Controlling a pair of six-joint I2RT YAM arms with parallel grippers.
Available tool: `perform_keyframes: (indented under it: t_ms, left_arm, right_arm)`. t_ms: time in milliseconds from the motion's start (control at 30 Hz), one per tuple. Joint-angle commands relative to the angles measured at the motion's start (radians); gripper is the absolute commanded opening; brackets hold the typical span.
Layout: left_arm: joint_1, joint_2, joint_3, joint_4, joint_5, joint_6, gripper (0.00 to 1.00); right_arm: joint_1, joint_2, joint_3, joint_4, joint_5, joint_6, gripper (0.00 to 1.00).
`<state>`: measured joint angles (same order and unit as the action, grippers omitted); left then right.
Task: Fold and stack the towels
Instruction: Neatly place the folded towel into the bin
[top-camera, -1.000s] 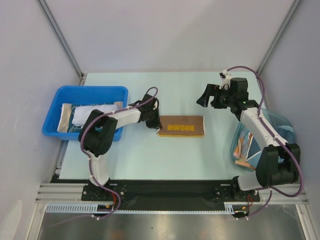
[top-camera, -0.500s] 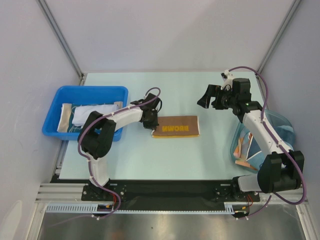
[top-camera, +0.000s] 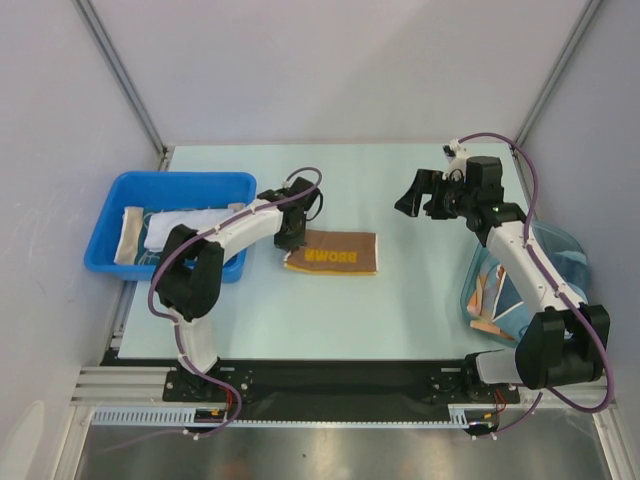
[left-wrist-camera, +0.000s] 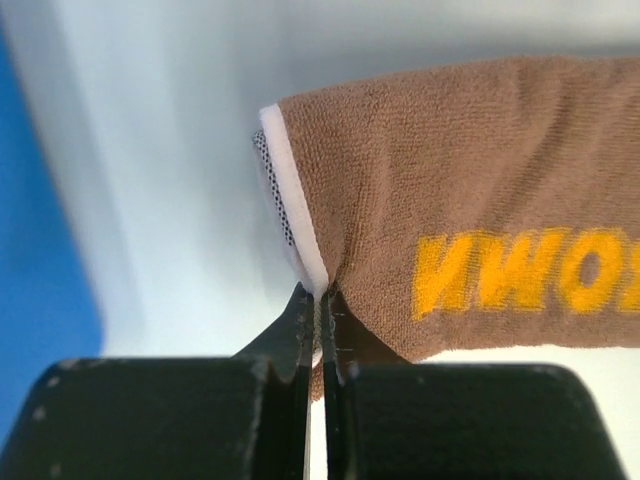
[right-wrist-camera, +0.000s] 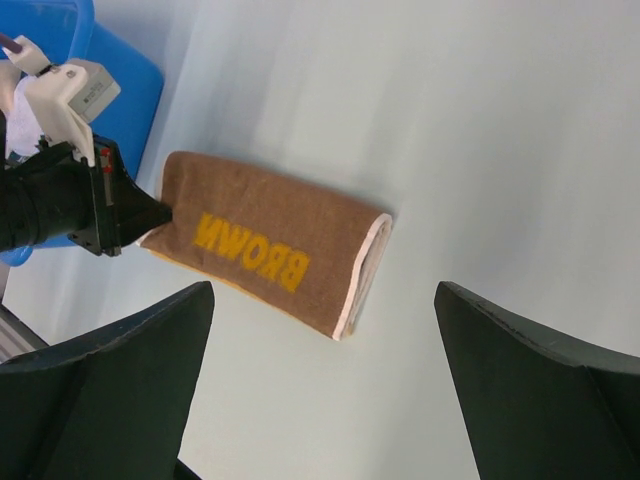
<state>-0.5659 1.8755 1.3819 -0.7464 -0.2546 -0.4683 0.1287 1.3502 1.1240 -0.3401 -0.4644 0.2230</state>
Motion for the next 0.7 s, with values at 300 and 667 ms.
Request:
perform_keyframes:
  t_ms: [300, 667]
  left_arm:
    - [0.014, -0.05, 0.223, -0.268, -0.268, 0.204, 0.0]
    - [0.08, -0.162, 0.388, -0.366, -0.402, 0.281, 0.0]
  right_arm:
    - [-0.018, -0.039, 0.008, -0.002, 0.004, -0.025, 0.99]
    - [-0.023, -0.025, 0.007, 0.012, 0.01, -0.017, 1.0]
